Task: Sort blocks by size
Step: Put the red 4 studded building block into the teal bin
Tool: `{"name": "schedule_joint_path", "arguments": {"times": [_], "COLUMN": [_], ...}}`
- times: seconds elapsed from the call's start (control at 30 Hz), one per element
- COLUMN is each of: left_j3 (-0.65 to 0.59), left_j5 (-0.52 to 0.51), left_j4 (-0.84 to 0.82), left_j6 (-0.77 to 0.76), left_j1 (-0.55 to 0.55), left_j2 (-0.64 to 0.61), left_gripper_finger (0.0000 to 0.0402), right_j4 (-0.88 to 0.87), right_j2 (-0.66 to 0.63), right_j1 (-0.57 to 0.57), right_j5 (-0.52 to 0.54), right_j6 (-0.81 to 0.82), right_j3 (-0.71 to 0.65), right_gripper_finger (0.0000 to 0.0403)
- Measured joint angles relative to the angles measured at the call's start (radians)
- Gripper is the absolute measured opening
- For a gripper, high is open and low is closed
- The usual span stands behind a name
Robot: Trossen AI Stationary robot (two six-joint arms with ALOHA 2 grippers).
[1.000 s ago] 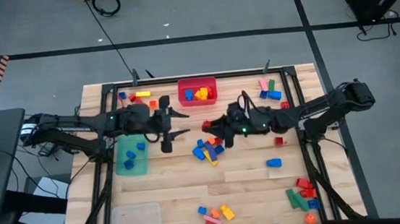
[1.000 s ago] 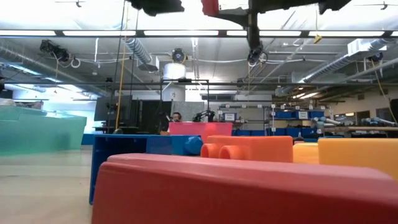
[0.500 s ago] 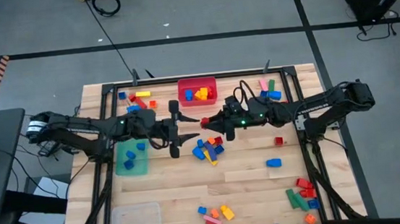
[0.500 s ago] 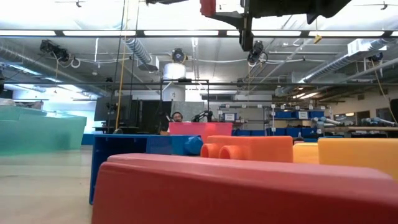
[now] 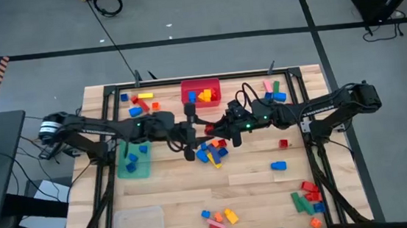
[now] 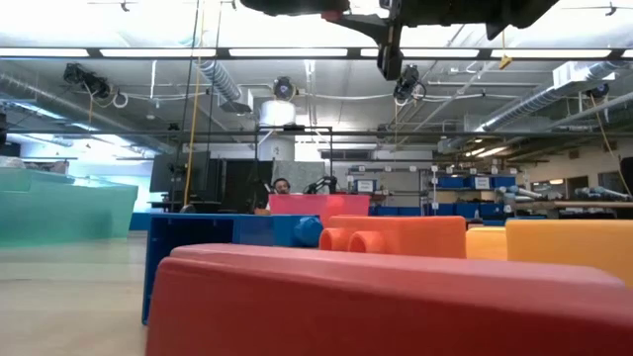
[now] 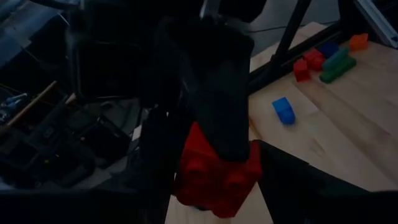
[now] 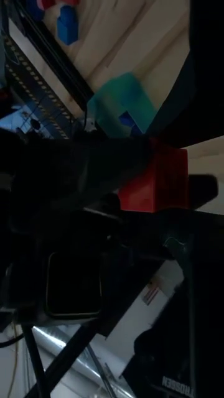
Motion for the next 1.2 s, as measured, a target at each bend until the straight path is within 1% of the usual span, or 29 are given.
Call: {"name": "schedule_joint_path", "arguments": {"times": [0.13,0.4,0.6,0.73,0.9,1.0,1.07,1.13,1.2], "left_j3": [0.004,0.004,0.004,0.004,0.004,0.003,0.004,0.006,0.004], "left_j5": [-0.003,-0.005,-0.005,-0.007,-0.074,-0.13,-0.18,-0.223,-0.251], "left_j4": [-0.001,-0.002,-0.003,-0.001,-0.025,-0.081,-0.141,-0.215,-0.33], "left_j6": [0.0,0.019,0.011,-0.004,-0.041,-0.088,-0.147,-0.254,-0.398], "left_j1": [0.0,0.0,-0.002,-0.002,-0.001,-0.002,-0.002,-0.002,-0.002], "left_j2": [0.006,0.005,0.005,0.005,-0.012,-0.041,-0.077,-0.113,-0.16], "left_gripper_finger": [0.0209,0.0154,0.0154,0.0155,0.0155,0.0155,0.0155,0.0155,0.0155], "right_j4": [0.0,-0.007,-0.013,-0.013,-0.042,-0.061,-0.085,-0.11,-0.142], "right_j2": [0.0,0.0,0.0,0.0,-0.002,-0.002,-0.001,0.0,0.0], "right_j1": [-0.005,-0.006,-0.006,-0.008,-0.037,-0.05,-0.057,-0.059,-0.059], "right_j5": [-0.022,-0.035,-0.034,-0.03,-0.023,-0.027,-0.034,-0.046,-0.049], "right_j6": [0.0,0.017,0.018,0.007,-0.006,-0.012,-0.021,-0.027,-0.033], "right_j3": [0.0,0.0,0.0,0.0,0.001,0.001,0.0,-0.001,-0.001], "right_gripper_finger": [0.015,0.0151,0.0155,0.0177,0.0222,0.0242,0.0251,0.0256,0.0259]}}
